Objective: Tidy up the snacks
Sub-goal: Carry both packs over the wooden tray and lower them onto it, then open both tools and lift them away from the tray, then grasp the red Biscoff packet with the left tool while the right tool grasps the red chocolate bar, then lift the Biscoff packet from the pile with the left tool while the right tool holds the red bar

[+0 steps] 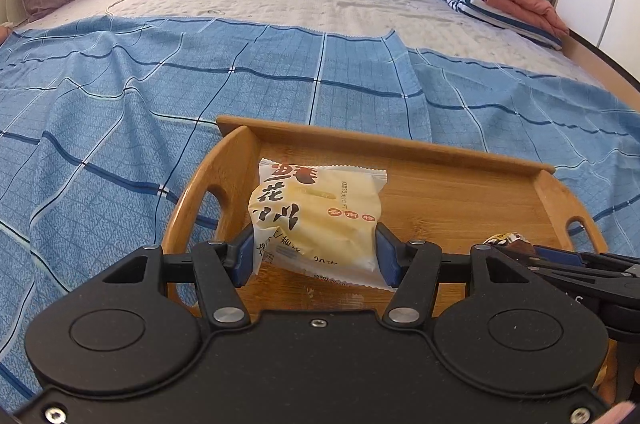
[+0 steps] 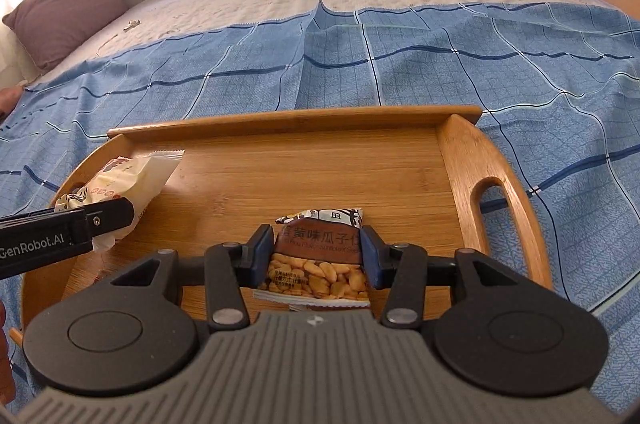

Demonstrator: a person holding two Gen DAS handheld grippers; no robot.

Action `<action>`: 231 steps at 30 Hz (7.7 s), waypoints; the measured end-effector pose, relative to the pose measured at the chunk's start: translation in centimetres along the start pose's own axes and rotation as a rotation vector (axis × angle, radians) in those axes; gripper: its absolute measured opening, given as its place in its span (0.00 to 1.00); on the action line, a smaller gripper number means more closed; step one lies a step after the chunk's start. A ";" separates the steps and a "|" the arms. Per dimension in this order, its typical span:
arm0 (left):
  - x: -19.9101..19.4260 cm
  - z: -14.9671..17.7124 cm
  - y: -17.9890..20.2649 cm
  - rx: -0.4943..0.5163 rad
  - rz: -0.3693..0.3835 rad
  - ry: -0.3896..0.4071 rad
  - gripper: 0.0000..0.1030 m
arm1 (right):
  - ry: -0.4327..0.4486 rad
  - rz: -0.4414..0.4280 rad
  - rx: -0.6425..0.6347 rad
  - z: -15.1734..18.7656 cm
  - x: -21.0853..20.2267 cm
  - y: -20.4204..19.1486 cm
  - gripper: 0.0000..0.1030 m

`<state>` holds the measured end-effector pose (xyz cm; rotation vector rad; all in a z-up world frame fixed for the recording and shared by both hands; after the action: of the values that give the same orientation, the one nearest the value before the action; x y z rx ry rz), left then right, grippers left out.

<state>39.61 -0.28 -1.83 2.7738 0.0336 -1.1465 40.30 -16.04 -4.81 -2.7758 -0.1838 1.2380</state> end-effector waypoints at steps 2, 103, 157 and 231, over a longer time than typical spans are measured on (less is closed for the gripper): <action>0.2 0.1 0.1 0.000 -0.003 -0.001 0.55 | 0.000 0.001 -0.004 0.1 0.0 0.0 0.49; -25.8 24.7 -2.1 0.123 0.232 0.039 0.18 | 0.253 0.038 -0.231 23.2 -21.7 -3.7 0.82; -23.3 21.6 -5.1 0.129 0.060 0.139 0.61 | 0.230 0.047 -0.149 23.3 -17.6 -3.3 0.96; -20.3 22.1 -6.0 0.168 0.044 0.072 0.31 | 0.177 0.037 -0.130 21.8 -17.0 -4.1 0.88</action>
<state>9.32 3.25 -3.71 2.9446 -0.1207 -1.0857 12.50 -13.65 -6.32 -2.9945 -0.2061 1.0140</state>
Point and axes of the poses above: each gripper's, at about its wrist camera, not at the fingertips, and x roughly the way its jaws point, y to its right, z to its underside, the point moved 6 cm from there along x, roughly the way its jaws point, and after that the axes turned 1 degree about -x, right-handed, at the moved point
